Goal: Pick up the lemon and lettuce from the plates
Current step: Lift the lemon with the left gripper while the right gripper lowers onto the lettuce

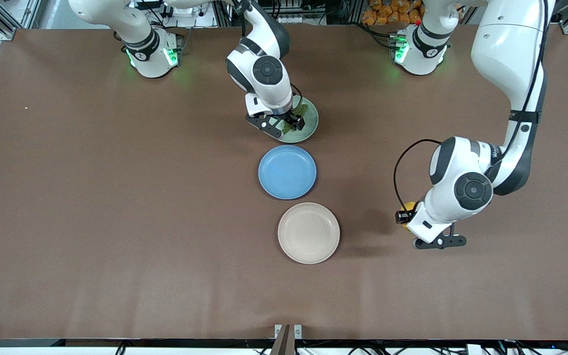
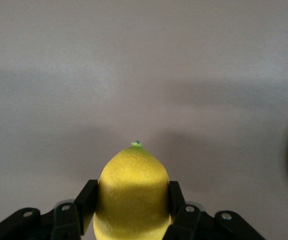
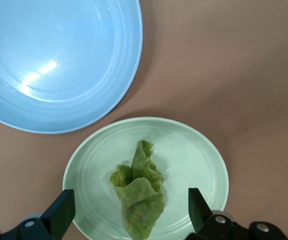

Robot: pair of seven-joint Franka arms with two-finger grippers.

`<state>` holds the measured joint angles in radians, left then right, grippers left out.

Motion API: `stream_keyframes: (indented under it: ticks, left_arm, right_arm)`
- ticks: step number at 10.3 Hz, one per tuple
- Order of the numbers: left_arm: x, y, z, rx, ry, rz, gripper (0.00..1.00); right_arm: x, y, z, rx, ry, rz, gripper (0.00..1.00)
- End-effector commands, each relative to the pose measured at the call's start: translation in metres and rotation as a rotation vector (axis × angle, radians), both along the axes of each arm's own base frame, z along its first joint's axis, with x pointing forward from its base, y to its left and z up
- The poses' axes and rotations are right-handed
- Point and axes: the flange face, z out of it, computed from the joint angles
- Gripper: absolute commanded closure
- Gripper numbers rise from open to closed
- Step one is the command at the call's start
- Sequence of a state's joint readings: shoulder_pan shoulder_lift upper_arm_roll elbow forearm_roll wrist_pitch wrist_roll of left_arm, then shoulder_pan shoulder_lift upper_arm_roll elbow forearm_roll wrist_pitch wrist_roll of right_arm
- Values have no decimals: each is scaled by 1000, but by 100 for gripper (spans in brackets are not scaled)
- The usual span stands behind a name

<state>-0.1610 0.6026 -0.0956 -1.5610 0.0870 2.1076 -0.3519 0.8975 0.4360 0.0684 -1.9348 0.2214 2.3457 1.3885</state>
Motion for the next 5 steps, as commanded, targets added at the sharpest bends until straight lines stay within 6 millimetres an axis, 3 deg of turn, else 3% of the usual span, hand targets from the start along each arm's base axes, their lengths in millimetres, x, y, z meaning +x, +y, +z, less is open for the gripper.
stream_keyframes:
  ticks: [1, 5]
  left_arm:
    - [-3, 8, -18, 19, 32, -16, 100]
    - [-3, 38, -41, 20, 78, -50, 100]
  right_arm:
    - [-20, 15, -25, 11, -6, -44, 0]
    - [-34, 22, -52, -11, -1, -24, 0]
